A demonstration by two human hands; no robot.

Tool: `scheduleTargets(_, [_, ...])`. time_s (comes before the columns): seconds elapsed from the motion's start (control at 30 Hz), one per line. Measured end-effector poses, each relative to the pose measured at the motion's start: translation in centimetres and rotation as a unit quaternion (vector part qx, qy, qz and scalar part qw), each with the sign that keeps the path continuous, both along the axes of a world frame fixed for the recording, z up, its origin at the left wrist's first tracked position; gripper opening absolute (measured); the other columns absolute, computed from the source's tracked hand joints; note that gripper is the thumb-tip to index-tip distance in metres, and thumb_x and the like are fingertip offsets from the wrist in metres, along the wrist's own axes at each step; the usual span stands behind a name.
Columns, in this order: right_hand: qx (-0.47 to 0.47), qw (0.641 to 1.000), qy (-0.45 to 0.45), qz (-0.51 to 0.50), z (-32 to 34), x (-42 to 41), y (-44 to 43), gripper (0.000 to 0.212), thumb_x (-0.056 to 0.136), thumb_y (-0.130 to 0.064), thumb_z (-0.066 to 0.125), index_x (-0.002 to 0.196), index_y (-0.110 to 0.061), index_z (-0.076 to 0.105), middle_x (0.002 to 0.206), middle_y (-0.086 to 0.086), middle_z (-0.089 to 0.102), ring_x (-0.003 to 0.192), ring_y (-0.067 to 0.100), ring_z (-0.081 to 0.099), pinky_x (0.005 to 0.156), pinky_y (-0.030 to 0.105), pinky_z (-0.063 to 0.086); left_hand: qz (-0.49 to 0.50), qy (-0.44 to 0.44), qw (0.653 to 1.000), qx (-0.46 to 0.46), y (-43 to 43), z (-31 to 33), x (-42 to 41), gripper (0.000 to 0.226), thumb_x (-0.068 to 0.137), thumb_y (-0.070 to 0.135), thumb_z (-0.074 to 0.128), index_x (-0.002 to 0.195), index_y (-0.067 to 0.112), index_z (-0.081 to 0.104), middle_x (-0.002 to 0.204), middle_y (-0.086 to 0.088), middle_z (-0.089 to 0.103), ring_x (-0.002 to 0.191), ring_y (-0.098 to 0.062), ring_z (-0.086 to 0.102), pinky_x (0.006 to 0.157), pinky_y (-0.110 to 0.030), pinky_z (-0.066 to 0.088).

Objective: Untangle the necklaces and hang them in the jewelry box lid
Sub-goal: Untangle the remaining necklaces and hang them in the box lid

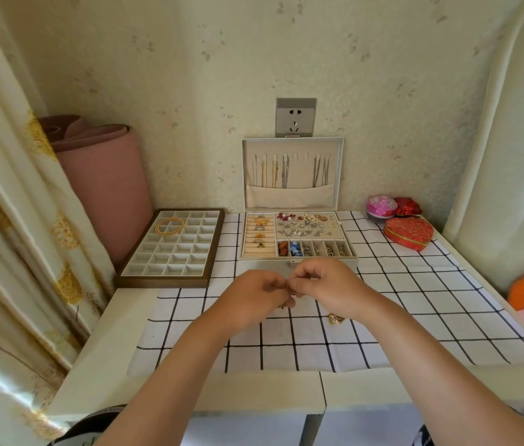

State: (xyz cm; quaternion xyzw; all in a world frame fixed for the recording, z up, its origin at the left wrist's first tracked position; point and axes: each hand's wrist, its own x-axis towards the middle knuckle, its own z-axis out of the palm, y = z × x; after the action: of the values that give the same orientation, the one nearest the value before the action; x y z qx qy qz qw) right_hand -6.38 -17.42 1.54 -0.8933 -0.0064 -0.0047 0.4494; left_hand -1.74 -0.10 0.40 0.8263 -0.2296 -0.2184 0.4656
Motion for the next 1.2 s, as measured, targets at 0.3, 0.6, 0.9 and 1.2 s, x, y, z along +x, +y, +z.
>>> scheduleTargets(0.3, [0.027,0.999,-0.018,-0.022,0.1,-0.2,-0.1,0.017,0.096,-0.017,0.061,0.081,-0.024,0.068,0.070,-0.004,0.072,0.067,-0.004,0.061,0.070,0.012,0.043,0.019,-0.006,0.997,-0.070,0.3,0.3,0.2,0.018,0.098,0.009,0.056,0.099,0.012,0.074,0.081,0.001,0.076,0.068,-0.009,0.066,0.071,-0.023,0.055])
scheduleTargets(0.6, [0.025,0.996,-0.078,-0.038,-0.4,0.0,-0.5,0.017,0.093,-0.015,0.066,0.087,-0.030,0.068,0.074,-0.013,0.070,0.078,-0.002,0.062,0.083,0.025,0.048,0.020,0.085,0.992,-0.089,0.7,1.1,0.1,0.020,0.099,0.013,0.055,0.106,0.015,0.074,0.096,-0.002,0.076,0.052,-0.008,0.044,0.068,-0.034,0.046])
scheduleTargets(0.9, [-0.048,0.991,-0.121,-0.032,-0.1,-0.5,-0.4,0.029,0.084,-0.005,0.065,0.074,-0.030,0.075,0.094,-0.015,0.067,0.089,-0.005,0.060,0.077,0.012,0.040,0.045,0.090,0.989,-0.104,0.6,1.5,-0.4,0.020,0.100,0.014,0.055,0.105,0.014,0.075,0.091,0.001,0.078,0.050,-0.009,0.037,0.051,-0.022,0.044])
scheduleTargets(1.2, [0.043,0.993,-0.087,-0.061,-1.1,0.2,0.6,0.009,0.085,-0.021,0.076,0.081,-0.027,0.081,0.088,-0.015,0.075,0.091,-0.004,0.066,0.091,0.026,0.051,0.077,0.039,0.991,-0.107,0.4,0.9,-0.4,0.022,0.096,0.018,0.061,0.103,0.031,0.077,0.092,-0.011,0.076,0.048,-0.009,0.040,0.052,-0.027,0.044])
